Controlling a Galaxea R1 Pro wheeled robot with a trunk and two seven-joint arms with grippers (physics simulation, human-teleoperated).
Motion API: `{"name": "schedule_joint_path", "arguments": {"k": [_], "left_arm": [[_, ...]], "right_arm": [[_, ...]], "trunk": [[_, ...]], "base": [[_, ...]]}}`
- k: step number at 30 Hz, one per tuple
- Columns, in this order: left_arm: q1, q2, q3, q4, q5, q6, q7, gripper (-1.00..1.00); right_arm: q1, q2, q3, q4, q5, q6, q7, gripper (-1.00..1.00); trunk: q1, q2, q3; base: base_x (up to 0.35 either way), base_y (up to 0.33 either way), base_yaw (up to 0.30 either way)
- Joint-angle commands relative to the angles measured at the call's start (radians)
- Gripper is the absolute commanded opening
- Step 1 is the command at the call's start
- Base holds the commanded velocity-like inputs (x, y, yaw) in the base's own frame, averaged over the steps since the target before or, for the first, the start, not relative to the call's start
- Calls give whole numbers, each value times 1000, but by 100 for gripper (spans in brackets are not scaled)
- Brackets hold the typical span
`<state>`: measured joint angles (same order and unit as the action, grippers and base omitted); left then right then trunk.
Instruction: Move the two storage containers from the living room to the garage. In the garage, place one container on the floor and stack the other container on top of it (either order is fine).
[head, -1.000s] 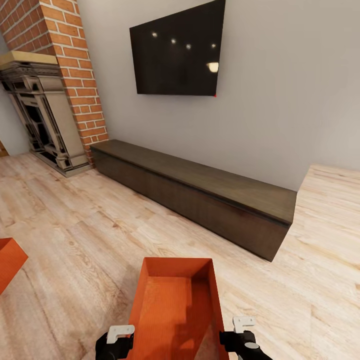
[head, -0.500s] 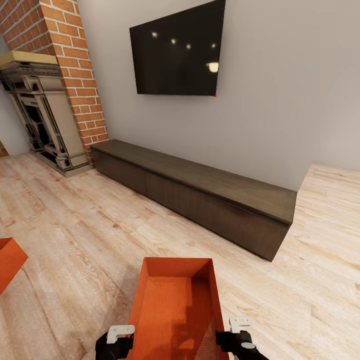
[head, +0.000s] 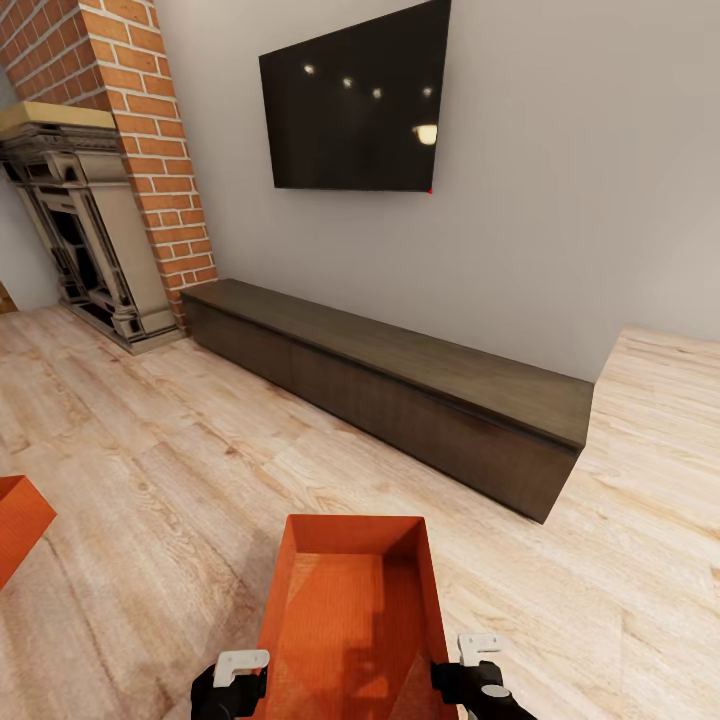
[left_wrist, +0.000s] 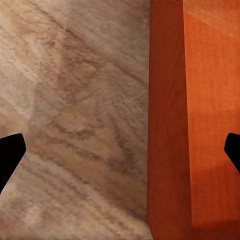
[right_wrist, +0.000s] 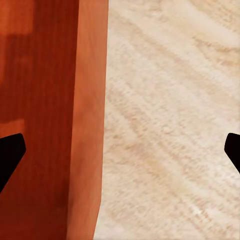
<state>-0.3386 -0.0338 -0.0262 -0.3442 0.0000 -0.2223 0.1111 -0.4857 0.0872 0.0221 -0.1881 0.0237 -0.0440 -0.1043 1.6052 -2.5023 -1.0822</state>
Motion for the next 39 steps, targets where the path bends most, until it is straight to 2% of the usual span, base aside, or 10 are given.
{"name": "schedule_joint_path", "arguments": {"k": [1,8,11,15,39], "left_arm": [[0,0,-3,1,0,-3,5,100],[-1,0,-3,0,0,-3,5,100],[-1,-1,-4,-1,0,-2,5,100],[-1,-1,-3,0,0,-2,5,100],[-1,-1,-3,1,0,-3,5,100]], "right_arm": [[-1,0,2,1,2,-2,-5,100],[-1,0,5,1,2,-2,-5,100],[-1,0,26,1,2,-2,-5,100],[-1,0,33,1,2,-2,-5,100],[-1,0,36,1,2,-2,-5,100]], "trunk": [[0,0,-1],[0,0,-1],[0,0,-1],[0,0,-1],[0,0,-1]], "base": [[0,0,0],[0,0,0],[0,0,0],[0,0,0],[0,0,0]]}}
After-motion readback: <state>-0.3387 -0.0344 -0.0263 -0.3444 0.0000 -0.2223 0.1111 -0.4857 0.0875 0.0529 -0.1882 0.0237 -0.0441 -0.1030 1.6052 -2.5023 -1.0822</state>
